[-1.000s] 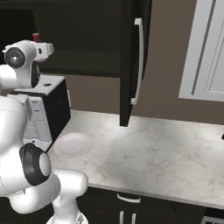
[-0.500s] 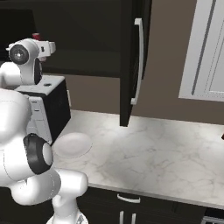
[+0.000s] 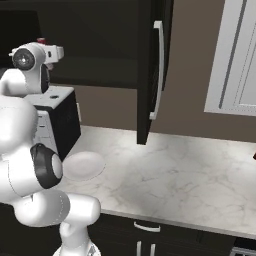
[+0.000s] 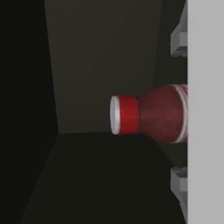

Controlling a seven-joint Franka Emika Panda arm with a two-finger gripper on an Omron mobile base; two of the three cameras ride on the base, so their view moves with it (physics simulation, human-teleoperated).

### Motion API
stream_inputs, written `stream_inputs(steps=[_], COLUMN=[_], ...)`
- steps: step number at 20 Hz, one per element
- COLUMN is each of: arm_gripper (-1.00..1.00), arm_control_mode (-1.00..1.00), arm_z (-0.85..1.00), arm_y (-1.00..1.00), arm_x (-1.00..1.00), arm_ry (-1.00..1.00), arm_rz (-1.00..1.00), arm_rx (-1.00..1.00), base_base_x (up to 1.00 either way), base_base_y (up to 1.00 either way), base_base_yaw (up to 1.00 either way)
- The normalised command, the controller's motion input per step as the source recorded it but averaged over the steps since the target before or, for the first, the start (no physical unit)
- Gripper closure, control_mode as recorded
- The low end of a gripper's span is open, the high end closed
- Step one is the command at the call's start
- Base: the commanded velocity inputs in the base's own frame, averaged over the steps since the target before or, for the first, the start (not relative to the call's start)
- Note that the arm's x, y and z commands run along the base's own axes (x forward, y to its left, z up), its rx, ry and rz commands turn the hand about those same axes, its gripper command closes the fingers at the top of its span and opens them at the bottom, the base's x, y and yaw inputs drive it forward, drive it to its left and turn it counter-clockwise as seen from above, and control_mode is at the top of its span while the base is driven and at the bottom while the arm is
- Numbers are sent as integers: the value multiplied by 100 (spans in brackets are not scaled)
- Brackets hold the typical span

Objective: Move the hot dog bun to the plate on the dining table and place the condiment next to that plate. Then navigate to the fridge and take the sausage and place it on the plate as well.

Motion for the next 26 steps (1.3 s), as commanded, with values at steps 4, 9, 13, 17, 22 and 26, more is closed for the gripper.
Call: stream_inputs(steps=[4,9,13,17,22,26], arm_gripper=[-100,-100,-100,100,100,100], arm_control_mode=[-100,-100,-100,-100,-100,-100], arm_z=[-1,-2,-10,-19,-12,-2], arm_y=[12,9,7,4,0,1], arm_x=[19,18,19,16,8,7], arm_ry=[0,0,1,2,0,2], arm_rz=[0,0,0,0,0,0], arm_rx=[0,0,0,0,0,0], base_base_x=[0,0,0,0,0,0], base_base_y=[0,0,0,0,0,0], base_base_yaw=[0,0,0,0,0,0])
